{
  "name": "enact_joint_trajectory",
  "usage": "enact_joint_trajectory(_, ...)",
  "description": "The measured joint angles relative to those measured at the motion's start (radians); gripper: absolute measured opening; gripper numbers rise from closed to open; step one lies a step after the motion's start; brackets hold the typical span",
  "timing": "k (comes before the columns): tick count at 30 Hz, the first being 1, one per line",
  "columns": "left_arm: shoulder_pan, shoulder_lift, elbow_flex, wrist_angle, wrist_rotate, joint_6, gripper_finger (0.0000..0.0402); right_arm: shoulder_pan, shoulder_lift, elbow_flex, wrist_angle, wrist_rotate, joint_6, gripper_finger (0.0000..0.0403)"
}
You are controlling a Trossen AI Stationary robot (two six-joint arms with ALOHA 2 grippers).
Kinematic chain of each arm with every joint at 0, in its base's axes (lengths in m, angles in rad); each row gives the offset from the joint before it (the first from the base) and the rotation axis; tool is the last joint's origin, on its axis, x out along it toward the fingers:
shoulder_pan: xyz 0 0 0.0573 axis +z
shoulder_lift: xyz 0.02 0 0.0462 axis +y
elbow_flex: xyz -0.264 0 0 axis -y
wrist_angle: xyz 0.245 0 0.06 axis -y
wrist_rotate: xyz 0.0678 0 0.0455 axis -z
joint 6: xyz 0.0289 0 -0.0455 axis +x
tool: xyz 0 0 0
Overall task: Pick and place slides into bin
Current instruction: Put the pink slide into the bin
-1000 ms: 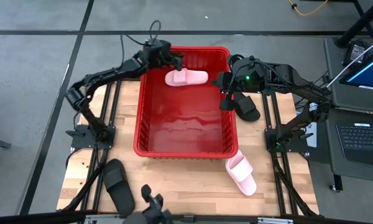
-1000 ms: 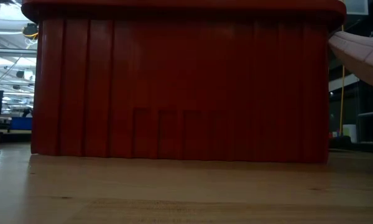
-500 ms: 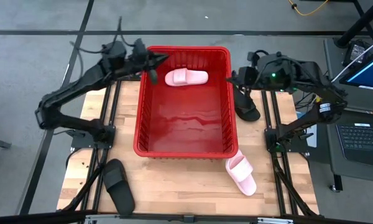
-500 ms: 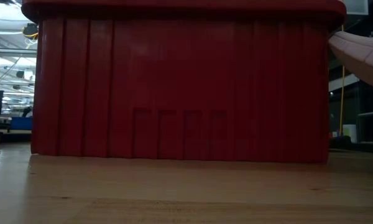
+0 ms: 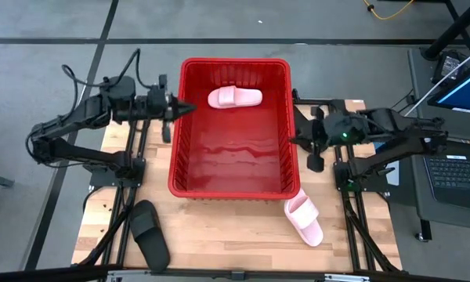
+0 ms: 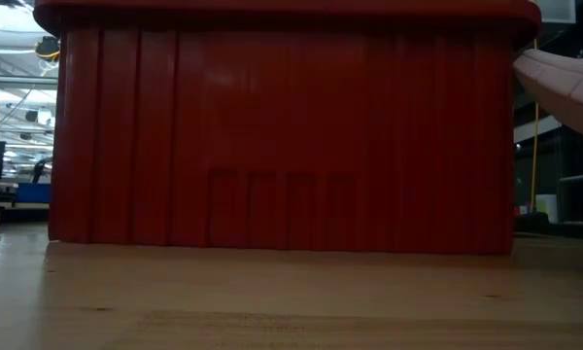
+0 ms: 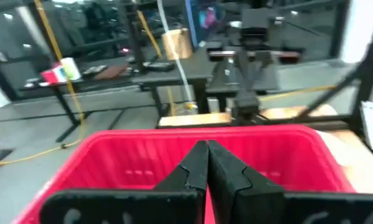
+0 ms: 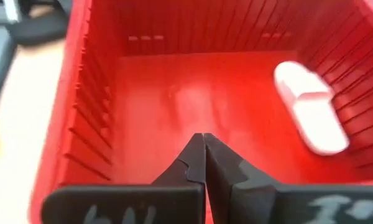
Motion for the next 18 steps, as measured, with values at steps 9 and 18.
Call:
enact_joint_trajectory(9,-0.118,-0.036,0.0,-0.208,0.0,-0.131,0.0002,0.172,-0.13,-0.171,0.067,0.034,0.41,0.0002)
enact_joint_trajectory(18,-0.166,-0.034,0.0,-0.239,0.0,-0.047,0.0002,0.311,0.013,-0.01,0.019,0.036,0.608,0.0001)
